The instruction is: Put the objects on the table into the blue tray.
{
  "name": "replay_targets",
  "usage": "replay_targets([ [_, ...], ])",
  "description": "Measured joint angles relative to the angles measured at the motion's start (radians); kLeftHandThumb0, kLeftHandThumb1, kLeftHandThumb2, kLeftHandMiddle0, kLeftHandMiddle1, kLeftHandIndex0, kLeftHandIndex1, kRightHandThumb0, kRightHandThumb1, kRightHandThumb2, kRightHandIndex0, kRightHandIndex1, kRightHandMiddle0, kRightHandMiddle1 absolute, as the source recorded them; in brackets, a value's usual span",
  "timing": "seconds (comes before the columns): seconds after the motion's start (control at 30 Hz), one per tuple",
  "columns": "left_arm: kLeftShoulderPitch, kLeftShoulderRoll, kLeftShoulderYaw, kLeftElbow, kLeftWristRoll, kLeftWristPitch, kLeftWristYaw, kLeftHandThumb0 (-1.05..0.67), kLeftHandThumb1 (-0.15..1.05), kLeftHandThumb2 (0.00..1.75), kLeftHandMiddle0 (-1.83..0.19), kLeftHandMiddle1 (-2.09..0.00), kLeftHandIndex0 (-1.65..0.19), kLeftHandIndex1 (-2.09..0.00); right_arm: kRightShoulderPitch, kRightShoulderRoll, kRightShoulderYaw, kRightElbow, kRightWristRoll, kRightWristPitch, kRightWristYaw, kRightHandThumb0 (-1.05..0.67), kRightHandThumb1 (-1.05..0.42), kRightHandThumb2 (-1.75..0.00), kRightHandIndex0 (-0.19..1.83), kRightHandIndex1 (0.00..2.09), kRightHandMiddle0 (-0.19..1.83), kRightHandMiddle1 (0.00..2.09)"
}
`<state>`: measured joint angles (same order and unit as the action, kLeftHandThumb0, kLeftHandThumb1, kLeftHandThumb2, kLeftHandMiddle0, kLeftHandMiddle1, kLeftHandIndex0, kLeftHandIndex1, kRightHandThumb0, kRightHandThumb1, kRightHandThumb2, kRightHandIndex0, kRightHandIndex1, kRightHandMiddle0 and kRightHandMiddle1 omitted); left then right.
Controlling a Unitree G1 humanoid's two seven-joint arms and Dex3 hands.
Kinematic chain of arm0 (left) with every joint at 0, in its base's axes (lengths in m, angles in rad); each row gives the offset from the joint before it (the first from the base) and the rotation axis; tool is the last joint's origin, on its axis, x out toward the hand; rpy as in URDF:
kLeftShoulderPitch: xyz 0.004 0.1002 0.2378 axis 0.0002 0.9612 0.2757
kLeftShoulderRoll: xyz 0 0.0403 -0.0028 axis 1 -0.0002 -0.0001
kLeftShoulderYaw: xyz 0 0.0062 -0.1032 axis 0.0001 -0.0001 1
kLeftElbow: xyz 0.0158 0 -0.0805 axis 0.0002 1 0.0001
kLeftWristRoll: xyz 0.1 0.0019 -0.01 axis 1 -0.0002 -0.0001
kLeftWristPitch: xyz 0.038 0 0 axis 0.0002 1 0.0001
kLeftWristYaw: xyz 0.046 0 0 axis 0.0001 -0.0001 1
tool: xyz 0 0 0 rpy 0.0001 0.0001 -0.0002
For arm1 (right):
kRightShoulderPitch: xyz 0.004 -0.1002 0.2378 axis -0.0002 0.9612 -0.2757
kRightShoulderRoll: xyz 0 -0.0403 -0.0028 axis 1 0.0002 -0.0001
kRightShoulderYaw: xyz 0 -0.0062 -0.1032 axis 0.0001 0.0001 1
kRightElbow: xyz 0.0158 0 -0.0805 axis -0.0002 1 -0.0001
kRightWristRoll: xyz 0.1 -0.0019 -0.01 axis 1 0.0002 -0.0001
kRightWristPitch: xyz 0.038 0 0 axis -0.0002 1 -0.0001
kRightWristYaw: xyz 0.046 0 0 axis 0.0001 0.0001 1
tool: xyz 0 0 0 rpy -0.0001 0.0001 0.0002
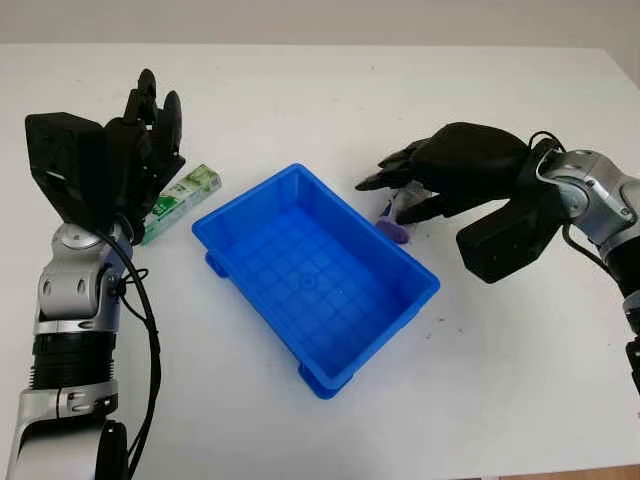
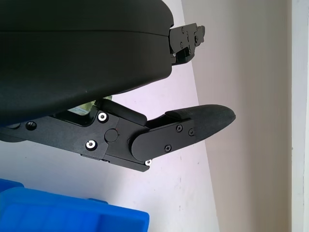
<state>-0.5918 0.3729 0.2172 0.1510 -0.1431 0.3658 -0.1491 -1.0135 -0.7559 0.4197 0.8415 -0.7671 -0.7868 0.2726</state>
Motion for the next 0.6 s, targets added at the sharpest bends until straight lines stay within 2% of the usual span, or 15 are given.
replay_targets([
  [0.1,0.000,0.000,0.000,0.000,0.000,0.004,0.000,-0.70,1.05,0.67,0.19,0.00,0.19,0.00,-0.014,0.000,0.018,0.012,-0.007,0.014,0.007,-0.32,-0.90,-0.06,0.53,0.20,0.56,0.27],
  [0.13,0.000,0.000,0.000,0.000,0.000,0.004,0.000,-0.70,1.05,0.67,0.19,0.00,0.19,0.00,-0.017,0.000,0.022,0.014,-0.008,0.021,0.010,-0.32,-0.90,-0.06,0.51,0.25,0.47,0.44],
  [0.17,0.000,0.000,0.000,0.000,0.000,0.004,0.000,-0.69,1.05,0.67,0.19,0.00,0.19,0.00,-0.020,0.000,0.028,0.014,-0.010,0.028,0.012,-0.33,-0.90,-0.06,0.46,0.34,0.32,0.72],
  [0.2,0.000,0.000,0.000,0.000,-0.001,0.004,0.000,-0.69,1.05,0.67,0.19,0.00,0.19,0.00,-0.024,0.000,0.033,0.014,-0.011,0.036,0.016,-0.34,-0.90,-0.05,0.43,0.39,0.26,0.85],
  [0.33,0.000,0.000,0.000,0.000,-0.001,0.004,0.000,-0.69,1.05,0.67,0.19,0.00,0.19,0.00,-0.041,0.001,0.047,0.006,-0.032,0.084,0.058,-0.39,-0.94,-0.06,0.28,0.71,0.14,1.08],
  [0.37,0.000,0.000,0.000,0.000,-0.001,0.004,0.000,-0.69,1.05,0.67,0.19,0.00,0.19,0.00,-0.046,0.000,0.053,0.003,-0.040,0.092,0.065,-0.39,-0.94,-0.05,0.24,0.84,0.15,1.12],
  [0.4,0.000,0.000,0.000,0.000,-0.001,0.004,0.000,-0.69,1.05,0.67,0.19,0.00,0.19,0.00,-0.049,0.000,0.059,-0.001,-0.050,0.095,0.061,-0.41,-0.93,-0.05,0.15,1.23,0.15,1.29],
  [0.43,0.000,0.000,0.000,0.000,-0.001,0.004,0.000,-0.69,1.05,0.67,0.19,0.00,0.19,0.00,-0.049,-0.002,0.066,-0.005,-0.066,0.096,0.041,-0.45,-0.91,-0.05,-0.01,1.74,0.07,1.69],
  [0.47,0.000,0.000,0.000,0.000,-0.001,0.004,0.000,-0.69,1.05,0.67,0.19,0.00,0.19,0.00,-0.049,-0.005,0.072,-0.008,-0.081,0.095,0.019,-0.46,-0.90,-0.05,-0.07,1.91,0.03,1.85],
  [0.53,0.000,0.000,0.000,0.000,-0.001,0.004,0.000,-0.68,1.05,0.67,0.19,0.00,0.19,0.00,-0.049,-0.015,0.079,-0.009,-0.112,0.088,-0.039,-0.51,-0.89,-0.05,0.00,2.05,0.04,2.03],
  [0.6,0.000,0.000,0.000,0.001,-0.002,0.004,0.000,-0.68,1.05,0.67,0.19,0.00,0.19,0.00,-0.045,-0.025,0.087,-0.009,-0.145,0.081,-0.115,-0.55,-0.92,-0.06,0.15,2.08,0.08,2.08],
])
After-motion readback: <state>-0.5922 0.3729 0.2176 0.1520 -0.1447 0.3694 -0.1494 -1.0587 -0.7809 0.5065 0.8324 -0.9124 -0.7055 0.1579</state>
